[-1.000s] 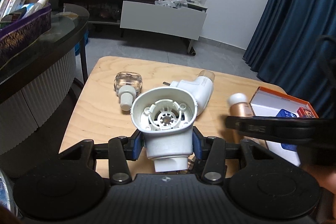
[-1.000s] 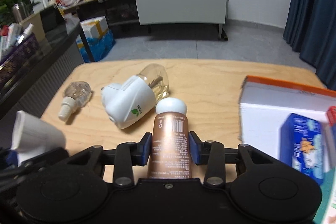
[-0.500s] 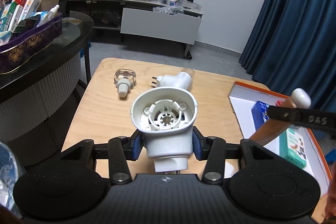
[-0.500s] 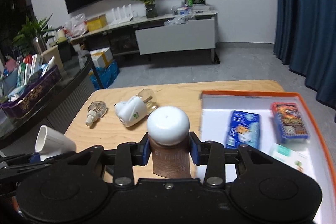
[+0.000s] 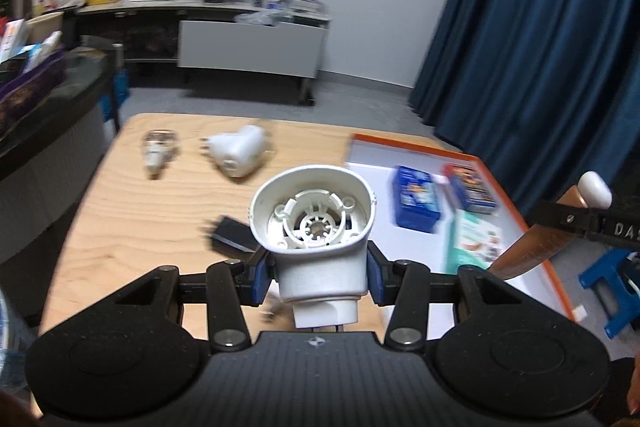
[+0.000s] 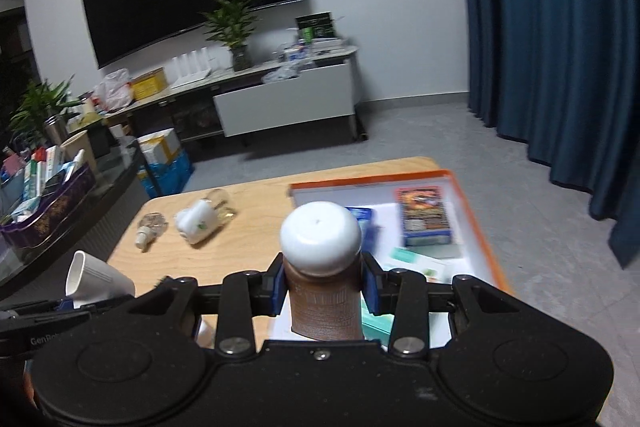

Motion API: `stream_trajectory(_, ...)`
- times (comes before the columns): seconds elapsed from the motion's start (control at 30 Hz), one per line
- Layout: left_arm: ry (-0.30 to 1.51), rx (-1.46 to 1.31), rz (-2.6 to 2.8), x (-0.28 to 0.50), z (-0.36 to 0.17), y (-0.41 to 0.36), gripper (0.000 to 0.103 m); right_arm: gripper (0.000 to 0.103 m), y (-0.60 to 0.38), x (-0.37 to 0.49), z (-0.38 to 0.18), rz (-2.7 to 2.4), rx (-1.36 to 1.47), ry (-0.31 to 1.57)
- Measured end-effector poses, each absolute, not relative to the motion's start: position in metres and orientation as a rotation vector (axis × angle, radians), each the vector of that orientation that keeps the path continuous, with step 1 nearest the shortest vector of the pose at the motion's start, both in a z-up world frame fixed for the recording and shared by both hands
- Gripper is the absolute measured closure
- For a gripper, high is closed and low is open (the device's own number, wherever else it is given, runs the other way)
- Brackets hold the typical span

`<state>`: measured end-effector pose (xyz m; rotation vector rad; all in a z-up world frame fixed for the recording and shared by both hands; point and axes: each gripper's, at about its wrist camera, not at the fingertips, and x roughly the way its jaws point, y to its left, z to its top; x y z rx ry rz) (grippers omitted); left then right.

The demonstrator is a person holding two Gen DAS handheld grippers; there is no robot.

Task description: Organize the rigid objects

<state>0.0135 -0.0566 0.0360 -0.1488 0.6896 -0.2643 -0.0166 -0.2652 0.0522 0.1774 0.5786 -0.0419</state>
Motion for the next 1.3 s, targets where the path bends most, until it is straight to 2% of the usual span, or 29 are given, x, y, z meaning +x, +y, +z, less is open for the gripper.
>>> stream_trajectory(0.53, 0.689, -0.084, -0.432, 0.008, 0.037, -0.145, 0.056, 0.057, -0.324, -0.062, 0.051, -0.159, 0.178, 0.591)
stream_trajectory(1.3, 0.69, -0.049, -0.358, 0.002, 0.036, -0.155, 0.056, 0.057, -0.324, -0.052, 0.041, -0.139, 0.149, 0.63)
